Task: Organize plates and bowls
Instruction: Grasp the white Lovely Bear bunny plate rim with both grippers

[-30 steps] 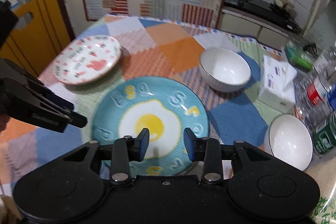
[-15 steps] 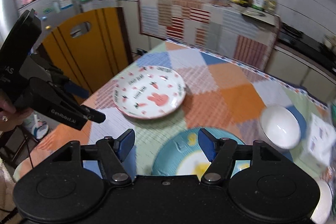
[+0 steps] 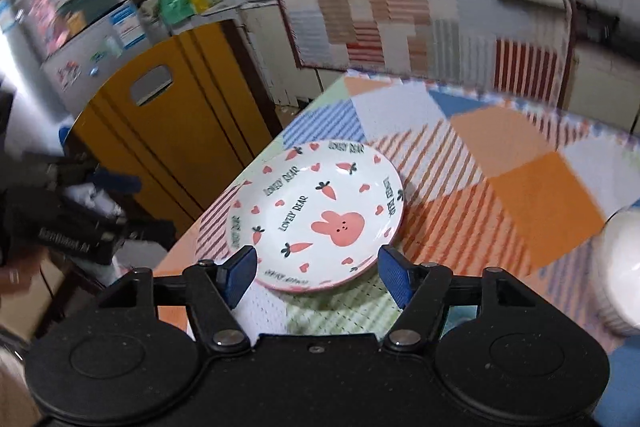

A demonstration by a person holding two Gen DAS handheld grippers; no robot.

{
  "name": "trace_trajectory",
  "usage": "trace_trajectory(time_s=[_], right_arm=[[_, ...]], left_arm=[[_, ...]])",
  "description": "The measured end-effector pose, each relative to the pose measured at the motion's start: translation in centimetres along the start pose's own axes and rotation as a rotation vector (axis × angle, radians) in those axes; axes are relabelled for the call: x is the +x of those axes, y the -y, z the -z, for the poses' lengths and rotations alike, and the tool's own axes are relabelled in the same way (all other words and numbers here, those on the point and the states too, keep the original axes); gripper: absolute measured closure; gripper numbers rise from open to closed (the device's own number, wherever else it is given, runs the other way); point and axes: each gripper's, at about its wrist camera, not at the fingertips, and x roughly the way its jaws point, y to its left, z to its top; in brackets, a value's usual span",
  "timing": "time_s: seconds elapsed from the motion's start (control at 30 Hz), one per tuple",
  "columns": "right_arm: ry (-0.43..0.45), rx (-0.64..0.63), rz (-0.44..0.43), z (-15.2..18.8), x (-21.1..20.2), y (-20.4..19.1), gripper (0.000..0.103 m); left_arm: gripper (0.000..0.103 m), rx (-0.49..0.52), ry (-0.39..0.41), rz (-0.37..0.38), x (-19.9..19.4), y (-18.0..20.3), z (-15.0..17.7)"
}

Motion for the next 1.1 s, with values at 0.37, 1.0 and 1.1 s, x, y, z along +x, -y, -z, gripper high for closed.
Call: trace_trajectory(time_s=[0.37,1.0,1.1], right_arm=[[-0.080,0.199,0.060,-0.1,8.6,4.7,0.038],[-0.026,0.300,0.060,1.5,10.8,5.2,0.083],[-0.030,0.311,0.060,1.3,10.9,5.3,0.083]], left_arm=[[0.018,-0.093,0.062,-0.050,6.8,-1.4,-0.4],[0.081,-0.291,-0.017,0.172,11.7,-3.5,1.5],[0.082,-0.294,-0.014,0.170,11.6,-3.5,1.5]])
